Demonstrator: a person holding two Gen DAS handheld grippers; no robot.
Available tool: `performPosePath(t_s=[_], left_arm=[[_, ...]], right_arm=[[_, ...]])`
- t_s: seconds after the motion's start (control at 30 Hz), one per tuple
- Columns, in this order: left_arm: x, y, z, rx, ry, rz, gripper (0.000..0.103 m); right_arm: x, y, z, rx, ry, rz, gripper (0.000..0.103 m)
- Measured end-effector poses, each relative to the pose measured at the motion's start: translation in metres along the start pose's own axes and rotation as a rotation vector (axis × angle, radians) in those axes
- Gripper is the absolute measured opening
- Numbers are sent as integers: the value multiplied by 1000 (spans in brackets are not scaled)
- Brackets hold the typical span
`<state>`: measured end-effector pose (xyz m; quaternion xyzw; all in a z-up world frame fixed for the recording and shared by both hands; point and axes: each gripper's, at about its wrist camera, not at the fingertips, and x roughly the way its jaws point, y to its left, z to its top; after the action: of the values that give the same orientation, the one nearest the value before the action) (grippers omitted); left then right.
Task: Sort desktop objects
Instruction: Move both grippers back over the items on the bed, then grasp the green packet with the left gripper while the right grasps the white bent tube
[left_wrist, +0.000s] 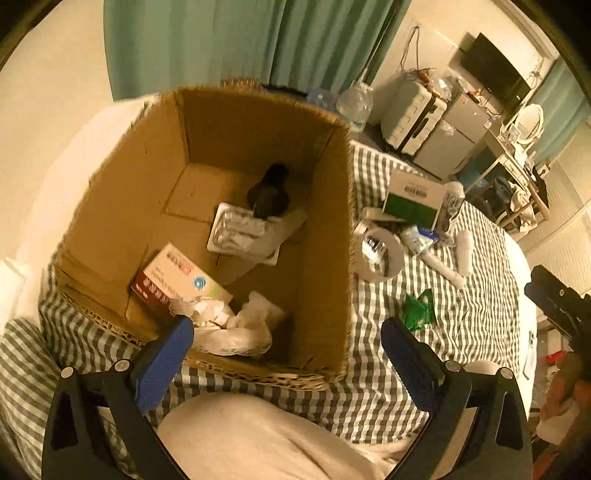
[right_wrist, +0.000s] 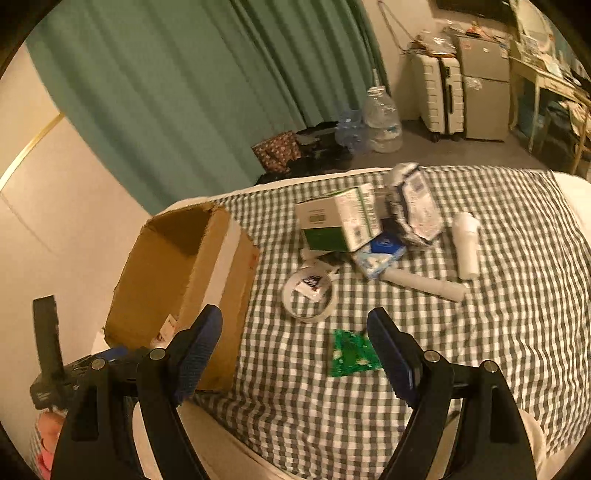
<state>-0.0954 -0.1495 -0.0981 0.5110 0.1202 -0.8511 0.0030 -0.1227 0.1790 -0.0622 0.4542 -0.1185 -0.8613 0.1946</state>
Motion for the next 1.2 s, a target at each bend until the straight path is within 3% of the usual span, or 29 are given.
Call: performPosePath(t_s=[0.2,0.37,0.53,0.7,0.93,1.03,1.13,1.17,1.2], left_arm=[[-16,-41,-2,31,-87,-33,103],[2,-101,-14,123,-121,-75,103],[46,-155,-30,222,-79,-89,103],[109,-193,-44,272,-9,-38,103],[188,-200,-49,188,79,-9,103],[215,-204,-49,188,120,28,103],[223,-210,-49,214,69,64,103],[222,-213,-49,232,35,59,100],[221,-216,-49,258,9,50,82]], right_arm=[[-17,-44,0,75,-49,-35,81],[-25,-89,-3,146,-75,-94,81],[-20,-121,-7,182,-85,-167,81],[5,-142,-13,168,-79,-239,81],[50,-162,-18,129,-58,-240,81],[69,-174,-15,166,-33,-177,81],[87,-180,-7,178,-8,-152,81],[92,-180,-3,164,-7,-159,81],[98,-179,2,149,-4,-162,81]])
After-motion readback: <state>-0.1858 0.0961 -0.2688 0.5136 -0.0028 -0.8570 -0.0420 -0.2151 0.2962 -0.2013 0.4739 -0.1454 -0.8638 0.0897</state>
